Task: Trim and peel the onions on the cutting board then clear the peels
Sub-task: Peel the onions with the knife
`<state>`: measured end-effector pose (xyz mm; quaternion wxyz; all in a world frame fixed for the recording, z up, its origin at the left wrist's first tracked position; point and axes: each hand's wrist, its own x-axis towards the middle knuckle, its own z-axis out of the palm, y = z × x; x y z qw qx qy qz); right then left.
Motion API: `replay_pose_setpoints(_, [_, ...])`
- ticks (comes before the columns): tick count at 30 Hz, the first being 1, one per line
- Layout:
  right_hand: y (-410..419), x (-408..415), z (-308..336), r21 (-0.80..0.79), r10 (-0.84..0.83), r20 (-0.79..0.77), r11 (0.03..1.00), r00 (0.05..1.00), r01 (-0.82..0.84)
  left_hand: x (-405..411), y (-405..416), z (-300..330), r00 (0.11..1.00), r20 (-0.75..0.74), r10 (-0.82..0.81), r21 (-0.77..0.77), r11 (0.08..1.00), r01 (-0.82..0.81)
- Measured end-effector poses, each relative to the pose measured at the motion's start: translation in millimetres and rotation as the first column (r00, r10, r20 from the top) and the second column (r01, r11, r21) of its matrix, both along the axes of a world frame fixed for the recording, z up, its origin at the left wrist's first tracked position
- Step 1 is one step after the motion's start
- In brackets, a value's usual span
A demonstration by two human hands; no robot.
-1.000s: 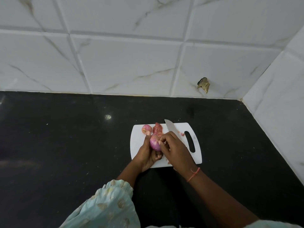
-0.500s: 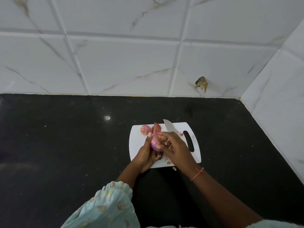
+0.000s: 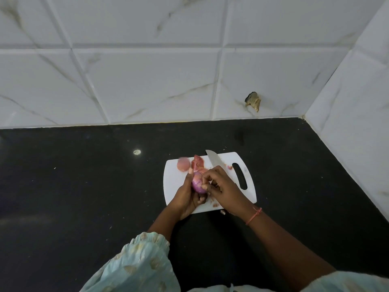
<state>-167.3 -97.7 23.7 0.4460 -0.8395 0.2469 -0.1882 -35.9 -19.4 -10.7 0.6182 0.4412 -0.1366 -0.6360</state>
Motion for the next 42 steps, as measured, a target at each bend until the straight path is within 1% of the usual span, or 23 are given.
replay_pose_setpoints(3, [-0.1, -0.6, -2.7, -0.009, -0.043, 0.042, 0.999, 0.998, 0.044, -0.3, 0.1, 1.5, 1.0, 0.016, -0.002, 0.009, 1.0, 0.002])
replay_pose_setpoints(7, [5.9, -0.9, -4.5, -0.002, -0.193, 0.087, 0.981, 0.977, 0.194, -1.4, -0.5, 1.0, 0.999, -0.003, 0.044, -0.013, 0.999, -0.045])
replay_pose_setpoints(10, [12.5, -2.3, -11.1, -0.096, -0.201, 0.119, 0.972, 0.972, 0.213, -2.8, -2.3, 0.5, 0.998, 0.014, 0.065, -0.014, 0.998, -0.065])
replay_pose_setpoints(14, [14.5, -6.0, -18.0, -0.147, -0.225, 0.149, 0.958, 0.963, 0.246, -4.9, -2.5, -0.6, 0.993, 0.104, 0.058, 0.015, 0.998, -0.06])
replay_pose_setpoints(16, [14.5, -7.9, -18.6, -0.188, -0.233, 0.134, 0.948, 0.963, 0.256, -6.9, -4.6, -1.2, 0.988, 0.145, 0.06, 0.047, 0.997, -0.067])
replay_pose_setpoints(19, [13.8, -6.5, -16.5, -0.291, -0.242, 0.082, 0.922, 0.967, 0.256, -8.8, -7.9, -0.6, 0.981, 0.182, 0.063, 0.093, 0.992, -0.08])
replay_pose_setpoints(23, [12.0, -0.7, -9.2, -0.432, -0.207, -0.027, 0.885, 0.978, 0.175, -8.6, -8.4, 0.6, 0.977, 0.196, 0.089, 0.131, 0.985, -0.116])
replay_pose_setpoints(28, [2.3, 0.6, -5.2, -0.488, -0.195, -0.124, 0.866, 0.973, 0.111, -8.5, -8.7, 0.0, 0.969, 0.24, 0.061, 0.146, 0.984, -0.098])
replay_pose_setpoints(29, [0.2, -0.1, -5.0, -0.488, -0.195, -0.129, 0.866, 0.972, 0.109, -9.1, -8.7, 0.0, 0.966, 0.253, 0.058, 0.143, 0.985, -0.097])
replay_pose_setpoints(31, [-1.6, -2.8, -6.8, -0.433, -0.203, -0.103, 0.891, 0.974, 0.14, -10.2, -8.5, 0.6, 0.965, 0.256, 0.058, 0.141, 0.985, -0.097])
replay_pose_setpoints(34, [-0.4, -9.1, -12.5, -0.247, -0.266, 0.031, 0.932, 0.964, 0.265, -9.0, -10.4, -1.4, 0.968, 0.237, 0.081, 0.137, 0.984, -0.116])
replay_pose_setpoints(35, [1.1, -11.0, -13.6, -0.192, -0.26, 0.054, 0.945, 0.964, 0.265, -7.8, -10.6, -3.1, 0.97, 0.224, 0.091, 0.133, 0.984, -0.123])
replay_pose_setpoints(37, [5.9, -13.8, -14.2, -0.117, -0.201, 0.059, 0.971, 0.978, 0.206, -5.2, -10.7, -5.7, 0.978, 0.183, 0.102, 0.115, 0.986, -0.124])
replay_pose_setpoints(39, [9.2, -14.9, -16.2, -0.154, -0.165, 0.059, 0.973, 0.985, 0.172, -3.9, -10.0, -6.1, 0.983, 0.145, 0.114, 0.109, 0.985, -0.13])
replay_pose_setpoints(42, [9.0, -14.9, -19.7, -0.182, -0.187, 0.085, 0.963, 0.979, 0.199, -5.0, -10.3, -4.0, 0.981, 0.147, 0.124, 0.119, 0.983, -0.142])
